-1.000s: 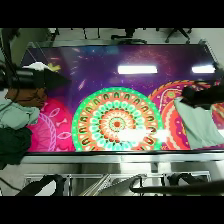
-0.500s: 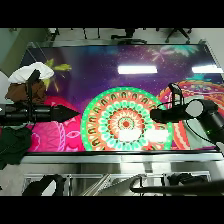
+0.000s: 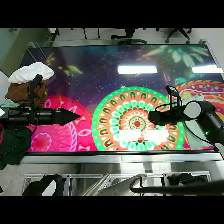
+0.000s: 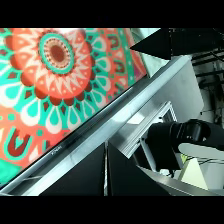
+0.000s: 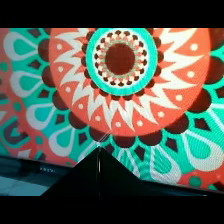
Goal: Fold the shirts.
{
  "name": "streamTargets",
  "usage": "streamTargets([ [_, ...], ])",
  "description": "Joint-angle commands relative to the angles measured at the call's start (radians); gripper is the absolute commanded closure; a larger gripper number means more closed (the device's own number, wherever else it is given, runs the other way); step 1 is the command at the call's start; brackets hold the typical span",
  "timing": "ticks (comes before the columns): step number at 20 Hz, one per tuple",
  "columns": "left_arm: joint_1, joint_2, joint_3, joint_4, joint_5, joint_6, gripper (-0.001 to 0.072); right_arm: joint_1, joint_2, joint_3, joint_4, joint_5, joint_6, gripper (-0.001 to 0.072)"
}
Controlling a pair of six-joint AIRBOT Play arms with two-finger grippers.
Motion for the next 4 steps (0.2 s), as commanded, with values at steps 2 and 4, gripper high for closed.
streamTargets([
  [2,0.001,0.001,-0.001,0.002,-0.004,0.001,0.0691,0.001,0.001,0.0,0.002,0.0,0.0,0.0694],
  [4,0.001,0.001,-0.001,0.002,-0.005,0.001,0.0691,0.001,0.001,0.0,0.003,0.0,0.0,0.0694],
])
